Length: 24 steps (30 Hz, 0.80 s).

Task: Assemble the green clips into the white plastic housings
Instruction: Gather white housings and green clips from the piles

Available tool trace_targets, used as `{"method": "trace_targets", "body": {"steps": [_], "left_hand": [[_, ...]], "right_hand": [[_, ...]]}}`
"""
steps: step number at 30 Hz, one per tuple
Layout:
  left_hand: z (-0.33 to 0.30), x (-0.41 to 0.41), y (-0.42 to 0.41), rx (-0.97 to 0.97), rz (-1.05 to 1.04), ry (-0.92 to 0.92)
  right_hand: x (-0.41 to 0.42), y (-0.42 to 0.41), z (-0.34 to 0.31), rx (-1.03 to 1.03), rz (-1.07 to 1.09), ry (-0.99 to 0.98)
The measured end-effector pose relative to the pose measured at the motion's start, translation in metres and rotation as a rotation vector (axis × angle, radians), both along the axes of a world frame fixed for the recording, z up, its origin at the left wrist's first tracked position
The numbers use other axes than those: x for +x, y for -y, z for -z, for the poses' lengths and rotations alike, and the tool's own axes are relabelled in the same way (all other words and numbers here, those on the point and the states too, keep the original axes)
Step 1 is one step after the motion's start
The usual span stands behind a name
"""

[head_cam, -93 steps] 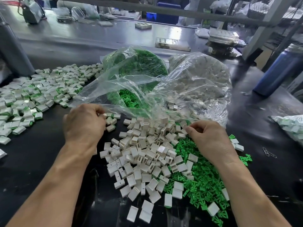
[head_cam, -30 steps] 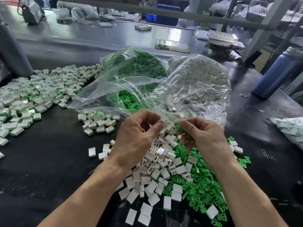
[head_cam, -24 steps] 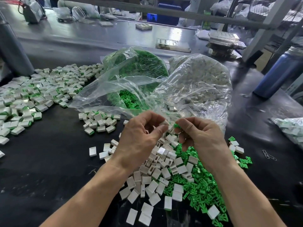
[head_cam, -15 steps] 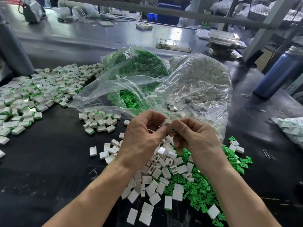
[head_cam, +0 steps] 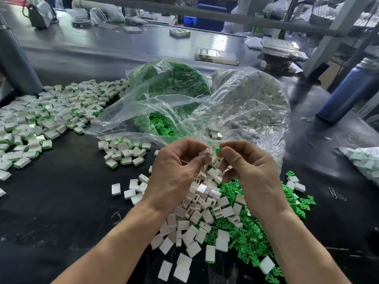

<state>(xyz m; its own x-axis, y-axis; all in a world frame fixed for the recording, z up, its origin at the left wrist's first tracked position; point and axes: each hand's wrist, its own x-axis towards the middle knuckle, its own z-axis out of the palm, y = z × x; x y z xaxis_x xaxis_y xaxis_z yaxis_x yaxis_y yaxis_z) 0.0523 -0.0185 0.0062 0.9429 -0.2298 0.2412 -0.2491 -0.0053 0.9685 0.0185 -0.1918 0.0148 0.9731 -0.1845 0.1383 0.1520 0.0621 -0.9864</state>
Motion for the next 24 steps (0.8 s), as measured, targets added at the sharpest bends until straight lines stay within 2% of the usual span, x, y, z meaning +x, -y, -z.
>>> {"method": "trace_targets", "body": {"steps": [24], "left_hand": [[0.0016, -0.0006, -0.001, -0.022, 0.075, 0.013]], "right_hand": [[-0.0014, -0.0038, 0.0061, -0.321, -0.013, 0.058]]}}
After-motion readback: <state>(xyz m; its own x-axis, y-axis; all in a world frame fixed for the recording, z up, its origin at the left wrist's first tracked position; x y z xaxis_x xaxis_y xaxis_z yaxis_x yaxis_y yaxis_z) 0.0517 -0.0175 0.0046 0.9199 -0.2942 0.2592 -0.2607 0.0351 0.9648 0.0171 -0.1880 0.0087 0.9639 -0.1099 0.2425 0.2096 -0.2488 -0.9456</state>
